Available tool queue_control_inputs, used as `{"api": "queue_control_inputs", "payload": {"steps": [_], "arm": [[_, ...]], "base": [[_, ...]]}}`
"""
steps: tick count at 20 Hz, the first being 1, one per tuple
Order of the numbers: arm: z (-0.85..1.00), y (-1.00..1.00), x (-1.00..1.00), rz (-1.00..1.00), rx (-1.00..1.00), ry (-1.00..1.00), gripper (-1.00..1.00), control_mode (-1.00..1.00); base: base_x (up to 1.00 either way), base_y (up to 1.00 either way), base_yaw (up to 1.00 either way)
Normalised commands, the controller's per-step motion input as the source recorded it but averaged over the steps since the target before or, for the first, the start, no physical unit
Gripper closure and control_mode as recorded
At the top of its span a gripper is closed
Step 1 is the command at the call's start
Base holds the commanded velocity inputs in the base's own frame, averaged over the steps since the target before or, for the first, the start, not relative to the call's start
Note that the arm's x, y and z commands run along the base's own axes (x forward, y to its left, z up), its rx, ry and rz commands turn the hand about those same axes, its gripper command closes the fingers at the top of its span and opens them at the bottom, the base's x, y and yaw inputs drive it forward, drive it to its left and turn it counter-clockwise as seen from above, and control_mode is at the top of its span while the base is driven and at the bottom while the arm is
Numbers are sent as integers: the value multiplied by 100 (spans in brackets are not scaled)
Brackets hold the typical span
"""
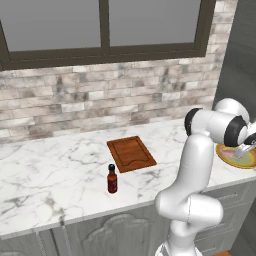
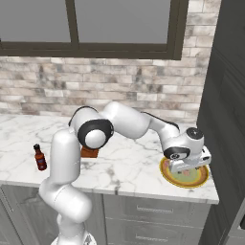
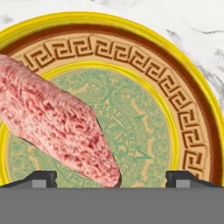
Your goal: Pick the steak from the plate and place it on the cutting board. Then pick the condiment bottle from the cabinet and place it next to the cutting board.
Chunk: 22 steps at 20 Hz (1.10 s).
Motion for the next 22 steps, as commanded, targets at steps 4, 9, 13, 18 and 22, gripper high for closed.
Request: {"api": "queue_control_inputs", "payload": {"steps": [4, 9, 13, 18, 22], "arm": [[-18, 29, 0, 0, -1, 4, -100, -100], [-36, 47, 0, 0, 0, 1, -100, -100], [-33, 40, 4, 0, 0, 0, -100, -100], [-21, 20, 15, 0, 0, 0, 100, -100], [-12, 12, 13, 0, 0, 0, 100, -100]], "base": [[0, 0, 0], [0, 0, 0], [0, 0, 0], [0, 0, 0], [0, 0, 0]]}}
